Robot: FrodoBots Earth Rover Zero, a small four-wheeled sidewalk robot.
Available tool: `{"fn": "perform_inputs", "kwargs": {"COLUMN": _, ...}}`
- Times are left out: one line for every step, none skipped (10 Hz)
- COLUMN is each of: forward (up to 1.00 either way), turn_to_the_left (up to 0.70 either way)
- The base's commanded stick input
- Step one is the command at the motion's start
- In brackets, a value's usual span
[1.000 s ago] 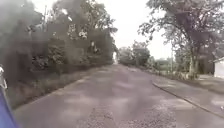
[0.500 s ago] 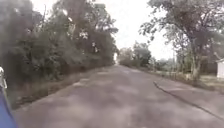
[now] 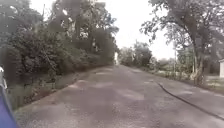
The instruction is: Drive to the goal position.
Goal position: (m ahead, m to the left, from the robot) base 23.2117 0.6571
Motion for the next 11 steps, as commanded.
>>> {"fn": "perform_inputs", "kwargs": {"forward": 0.7, "turn_to_the_left": -0.01}}
{"fn": "perform_inputs", "kwargs": {"forward": 0.7, "turn_to_the_left": -0.01}}
{"fn": "perform_inputs", "kwargs": {"forward": 0.7, "turn_to_the_left": -0.01}}
{"fn": "perform_inputs", "kwargs": {"forward": 0.7, "turn_to_the_left": -0.01}}
{"fn": "perform_inputs", "kwargs": {"forward": 0.7, "turn_to_the_left": -0.01}}
{"fn": "perform_inputs", "kwargs": {"forward": 0.7, "turn_to_the_left": -0.01}}
{"fn": "perform_inputs", "kwargs": {"forward": 0.7, "turn_to_the_left": -0.01}}
{"fn": "perform_inputs", "kwargs": {"forward": 0.7, "turn_to_the_left": -0.01}}
{"fn": "perform_inputs", "kwargs": {"forward": 0.7, "turn_to_the_left": -0.01}}
{"fn": "perform_inputs", "kwargs": {"forward": 0.7, "turn_to_the_left": -0.01}}
{"fn": "perform_inputs", "kwargs": {"forward": 0.7, "turn_to_the_left": -0.01}}
